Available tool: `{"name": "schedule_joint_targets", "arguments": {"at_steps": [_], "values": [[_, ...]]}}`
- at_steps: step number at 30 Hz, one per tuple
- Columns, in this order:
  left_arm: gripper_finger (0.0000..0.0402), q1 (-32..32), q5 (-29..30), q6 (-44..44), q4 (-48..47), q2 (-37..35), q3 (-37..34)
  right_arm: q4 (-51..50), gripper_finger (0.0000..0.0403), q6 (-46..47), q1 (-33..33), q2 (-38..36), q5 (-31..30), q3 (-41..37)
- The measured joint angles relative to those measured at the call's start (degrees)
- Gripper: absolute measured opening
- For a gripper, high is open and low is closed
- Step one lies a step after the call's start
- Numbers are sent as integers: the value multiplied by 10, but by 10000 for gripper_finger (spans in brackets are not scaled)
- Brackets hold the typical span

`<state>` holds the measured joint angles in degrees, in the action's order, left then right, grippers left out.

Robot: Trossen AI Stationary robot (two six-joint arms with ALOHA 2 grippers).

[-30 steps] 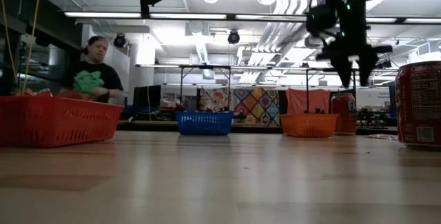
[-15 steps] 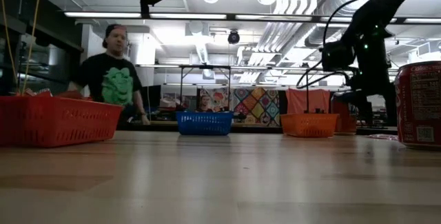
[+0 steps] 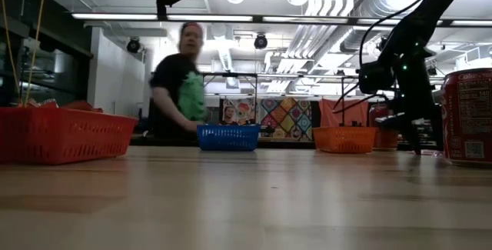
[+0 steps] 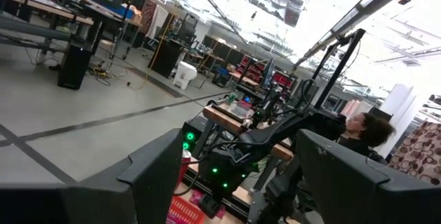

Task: Sort candy
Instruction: Put the red candy pack into the orange basket

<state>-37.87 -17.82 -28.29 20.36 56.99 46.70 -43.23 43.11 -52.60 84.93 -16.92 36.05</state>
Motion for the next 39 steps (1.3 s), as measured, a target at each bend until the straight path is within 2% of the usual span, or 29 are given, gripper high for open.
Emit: {"name": "schedule_joint_targets", "arguments": {"at_steps": [3,5,11,12,15,18,25,28,32,36,39], "values": [[271,0,0,0,0,0,0,1,203,-37,0,4,6,0],[271,0,1,0,0,0,0,-2,175,-51,0,4,11,0],[271,0,2,14,0,0,0,-2,28,-84,0,4,31,0],[271,0,2,15,0,0,0,-7,16,-89,2,3,32,0],[271,0,2,15,0,0,0,-30,21,-89,6,-8,40,0],[271,0,3,23,0,0,0,-69,8,-97,6,-38,59,7],[271,0,3,40,2,0,0,-116,3,-74,12,-181,69,54],[271,0,3,41,2,0,0,-54,2,-44,16,-248,73,72],[271,0,3,40,2,0,0,94,1,-5,16,-301,112,72],[271,0,3,39,2,0,0,210,1,12,16,-297,151,71],[271,0,3,40,3,0,0,256,0,26,16,-279,177,72]]}}
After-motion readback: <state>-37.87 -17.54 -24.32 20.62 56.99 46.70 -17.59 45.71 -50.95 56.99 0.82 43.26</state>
